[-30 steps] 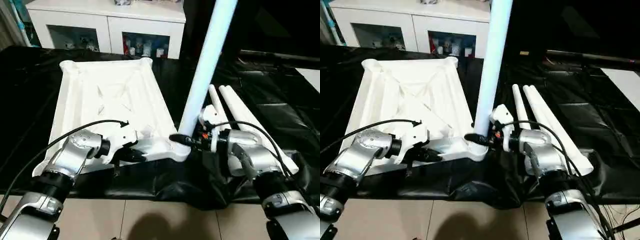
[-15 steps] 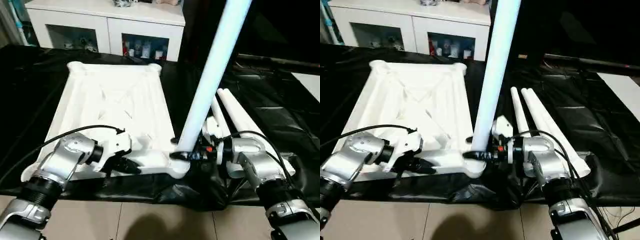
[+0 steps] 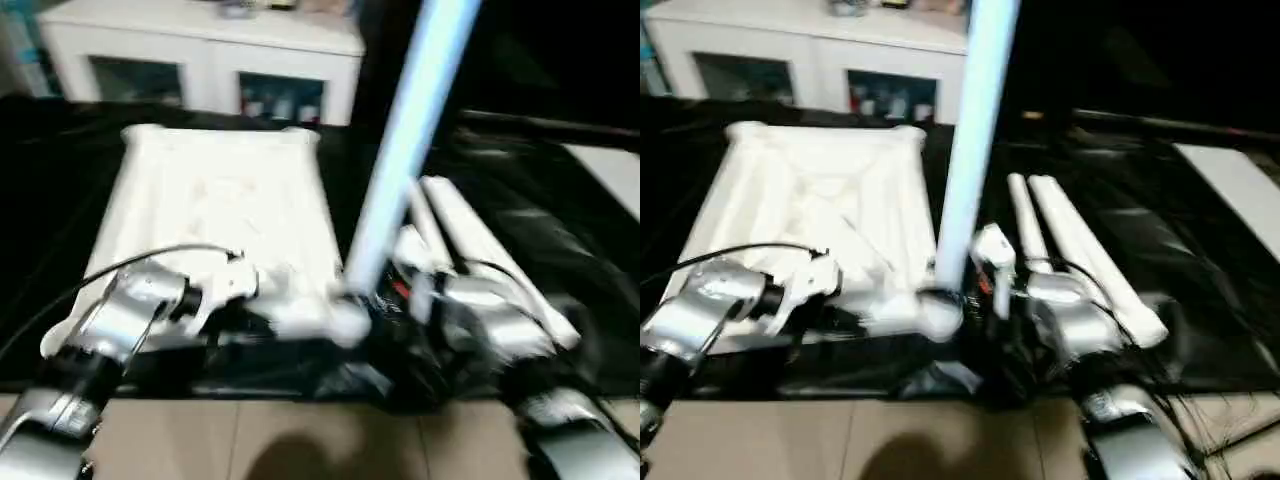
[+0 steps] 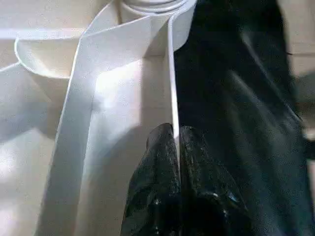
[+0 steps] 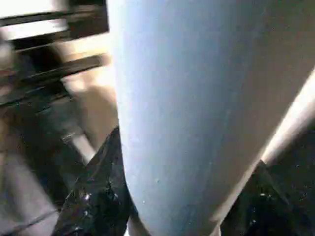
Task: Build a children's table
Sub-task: Insert table leg to table base
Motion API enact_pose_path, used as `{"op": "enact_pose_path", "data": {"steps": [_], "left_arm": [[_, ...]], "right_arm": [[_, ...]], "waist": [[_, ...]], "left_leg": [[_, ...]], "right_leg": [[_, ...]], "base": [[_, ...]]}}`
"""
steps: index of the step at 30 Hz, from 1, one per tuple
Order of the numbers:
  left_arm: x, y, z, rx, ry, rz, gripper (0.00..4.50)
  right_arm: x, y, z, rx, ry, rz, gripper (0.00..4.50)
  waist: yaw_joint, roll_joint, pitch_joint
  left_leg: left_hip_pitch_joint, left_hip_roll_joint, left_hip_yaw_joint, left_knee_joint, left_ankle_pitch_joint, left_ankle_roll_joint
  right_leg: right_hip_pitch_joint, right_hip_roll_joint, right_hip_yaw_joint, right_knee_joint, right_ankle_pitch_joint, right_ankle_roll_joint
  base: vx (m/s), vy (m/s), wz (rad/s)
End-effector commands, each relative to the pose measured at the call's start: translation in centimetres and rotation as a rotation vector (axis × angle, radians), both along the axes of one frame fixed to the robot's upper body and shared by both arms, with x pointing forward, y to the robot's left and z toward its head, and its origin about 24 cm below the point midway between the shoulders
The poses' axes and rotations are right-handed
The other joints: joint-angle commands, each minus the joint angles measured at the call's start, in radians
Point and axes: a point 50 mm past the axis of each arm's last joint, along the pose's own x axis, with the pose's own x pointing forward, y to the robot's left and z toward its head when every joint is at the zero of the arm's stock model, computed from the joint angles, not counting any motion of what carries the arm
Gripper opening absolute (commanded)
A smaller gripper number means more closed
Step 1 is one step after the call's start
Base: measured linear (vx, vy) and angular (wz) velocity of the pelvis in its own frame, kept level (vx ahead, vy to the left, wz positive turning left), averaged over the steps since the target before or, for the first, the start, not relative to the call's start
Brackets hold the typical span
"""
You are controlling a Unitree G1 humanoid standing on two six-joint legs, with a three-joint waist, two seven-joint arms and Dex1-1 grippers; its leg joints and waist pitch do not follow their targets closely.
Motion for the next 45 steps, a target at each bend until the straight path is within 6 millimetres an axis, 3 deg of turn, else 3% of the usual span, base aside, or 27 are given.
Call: {"op": "enact_pose_path", "data": {"steps": [1,2,5,7,8,10,12,15,18,19,20,26,31,32,34,36,39,40,41,42,43,45], "left_arm": [[0.7,-1.6,1.1,-0.059,-0.032,-0.016,0.0],[1.1,-1.7,0.9,-0.052,-0.03,0.047,0.0],[1.7,-1.9,0.7,-0.013,-0.045,0.138,0.0],[2.0,-2.1,0.7,-0.004,-0.049,0.183,0.0],[2.6,-2.9,0.9,0.004,-0.051,0.304,0.0],[2.7,-3.5,1.0,0.011,-0.049,0.352,0.0],[2.8,-4.0,1.1,0.014,-0.054,0.372,0.0],[2.6,-5.1,1.5,0.036,-0.074,0.4,0.0],[2.3,-5.3,1.7,0.059,-0.077,0.416,0.0],[2.2,-5.3,1.7,0.063,-0.078,0.422,0.0],[2.2,-5.2,1.8,0.062,-0.079,0.428,0.0],[2.0,-4.9,1.7,0.07,-0.079,0.44,0.0],[1.9,-4.7,1.9,0.065,-0.092,0.439,0.0],[2.0,-4.8,2.2,0.043,-0.113,0.435,0.0],[2.2,-4.9,2.4,0.025,-0.132,0.428,0.0],[2.2,-4.9,2.5,0.021,-0.141,0.414,0.0],[2.2,-5.1,2.8,-0.012,-0.168,0.371,0.0],[2.2,-5.1,3.0,-0.018,-0.181,0.353,0.0],[2.1,-5.1,3.0,-0.02,-0.182,0.349,0.0],[2.0,-5.0,3.2,-0.03,-0.191,0.316,0.0],[2.0,-5.0,3.2,-0.03,-0.193,0.312,0.0],[1.8,-4.8,3.2,-0.031,-0.195,0.279,0.0]], "right_arm": [[-2.2,-3.4,-6.5,-0.238,0.271,-0.258,1.86],[-1.8,-3.0,-6.6,-0.238,0.279,-0.322,1.86],[-1.2,-2.4,-6.6,-0.247,0.291,-0.423,1.86],[-1.0,-2.2,-6.6,-0.248,0.297,-0.469,1.86],[-0.3,-1.3,-6.5,-0.226,0.326,-0.579,1.86],[0.0,-0.5,-6.3,-0.215,0.334,-0.625,1.86],[0.3,0.0,-6.1,-0.215,0.334,-0.648,1.86],[0.8,1.5,-5.5,-0.185,0.356,-0.705,1.86],[1.0,2.4,-5.2,-0.183,0.358,-0.707,1.86],[1.1,2.6,-5.1,-0.185,0.356,-0.707,1.86],[1.1,2.7,-5.1,-0.185,0.355,-0.704,1.86],[1.2,3.2,-4.9,-0.19,0.342,-0.686,1.86],[1.5,3.8,-4.2,-0.141,0.309,-0.638,1.86],[2.0,4.1,-3.3,-0.076,0.285,-0.626,2.21],[2.5,4.4,-2.2,-0.01,0.254,-0.589,2.21],[2.7,4.5,-1.7,0.0,0.232,-0.577,2.58],[3.4,4.5,-0.4,0.046,0.181,-0.541,2.78],[3.6,4.5,0.2,0.069,0.165,-0.516,2.91],[3.6,4.5,0.3,0.072,0.162,-0.51,3.0],[3.9,4.3,1.2,0.109,0.129,-0.443,3.05],[3.9,4.3,1.3,0.114,0.126,-0.435,3.12],[3.9,4.1,2.0,0.139,0.106,-0.365,3.36]], "waist": [[-0.013,0.028,-0.012],[-0.018,0.03,-0.011],[-0.03,0.035,-0.008],[-0.035,0.037,-0.007],[-0.039,0.047,-0.006],[-0.038,0.055,-0.005],[-0.044,0.055,-0.005],[-0.046,0.055,-0.002],[-0.05,0.049,-0.001],[-0.049,0.053,-0.001],[-0.051,0.045,-0.001],[-0.044,0.047,-0.005],[-0.043,0.047,-0.005],[-0.044,0.048,-0.006],[-0.041,0.046,-0.008],[-0.038,0.046,-0.01],[-0.034,0.043,-0.014],[-0.031,0.038,-0.024],[-0.028,0.037,-0.024],[-0.023,0.041,-0.022],[-0.02,0.039,-0.021],[-0.014,0.041,-0.027]], "left_leg": [[0.015,0.057,-0.056,-0.098,-0.569,-0.111],[0.025,0.054,-0.06,-0.096,-0.617,-0.113],[0.029,0.052,-0.068,-0.096,-0.668,-0.107],[0.027,0.05,-0.076,-0.098,-0.691,-0.108],[0.022,0.049,-0.081,-0.105,-0.716,-0.113],[0.036,0.047,-0.084,-0.106,-0.758,-0.114],[0.03,0.045,-0.085,-0.107,-0.762,-0.105],[0.037,0.043,-0.083,-0.104,-0.764,-0.099],[0.029,0.041,-0.084,-0.103,-0.75,-0.09],[0.027,0.041,-0.085,-0.104,-0.744,-0.089],[0.025,0.04,-0.083,-0.104,-0.737,-0.085],[0.016,0.042,-0.075,-0.104,-0.653,-0.076],[0.016,0.042,-0.069,-0.103,-0.62,-0.07],[0.016,0.043,-0.068,-0.102,-0.617,-0.069],[0.014,0.043,-0.065,-0.101,-0.585,-0.061],[0.007,0.044,-0.062,-0.101,-0.535,-0.051],[0.005,0.046,-0.056,-0.098,-0.486,-0.043],[-0.003,0.044,-0.049,-0.093,-0.395,-0.024],[-0.006,0.043,-0.044,-0.09,-0.357,-0.008],[-0.001,0.046,-0.038,-0.087,-0.332,0.014],[-0.001,0.045,-0.035,-0.084,-0.34,0.022],[-0.006,0.047,-0.033,-0.081,-0.273,0.027]], "right_leg": [[-0.009,-0.079,0.041,-0.102,-0.513,-0.143],[-0.019,-0.079,0.039,-0.112,-0.547,-0.129],[-0.025,-0.079,0.036,-0.12,-0.58,-0.121],[-0.021,-0.077,0.03,-0.121,-0.583,-0.115],[-0.018,-0.075,0.025,-0.119,-0.547,-0.121],[-0.021,-0.07,0.01,-0.127,-0.524,-0.121],[-0.014,-0.074,0.006,-0.13,-0.506,-0.122],[-0.024,-0.078,0.006,-0.136,-0.518,-0.121],[-0.022,-0.082,0.006,-0.138,-0.541,-0.11],[-0.022,-0.082,0.008,-0.137,-0.537,-0.109],[-0.024,-0.081,0.009,-0.138,-0.532,-0.109],[-0.023,-0.079,0.023,-0.123,-0.412,-0.153],[-0.022,-0.079,0.027,-0.12,-0.383,-0.168],[-0.021,-0.079,0.028,-0.119,-0.375,-0.172],[-0.018,-0.081,0.03,-0.118,-0.362,-0.176],[-0.012,-0.081,0.031,-0.115,-0.328,-0.185],[-0.007,-0.08,0.032,-0.11,-0.272,-0.204],[0.005,-0.08,0.034,-0.098,-0.19,-0.219],[0.006,-0.079,0.035,-0.096,-0.16,-0.226],[-0.002,-0.077,0.034,-0.098,-0.162,-0.236],[-0.005,-0.077,0.034,-0.101,-0.206,-0.235],[0.002,-0.076,0.033,-0.093,-0.162,-0.244]], "base": [[-0.083,0.033,-0.28],[-0.051,0.024,-0.18],[0.0,0.0,0.0],[-0.022,0.018,-0.09],[-0.045,0.037,-0.18],[0.0,0.0,0.0],[0.0,0.0,0.0],[0.0,0.0,0.0],[0.0,0.0,0.0],[0.0,0.0,0.0],[0.0,0.0,0.0],[0.0,0.0,0.0],[0.0,0.0,0.0],[0.0,0.0,0.0],[0.0,0.0,0.0],[0.0,0.0,0.0],[0.0,0.0,0.0],[0.0,0.0,0.0],[0.0,0.0,0.0],[0.0,0.0,0.0],[0.0,0.0,0.0],[0.0,0.0,0.0]]}}
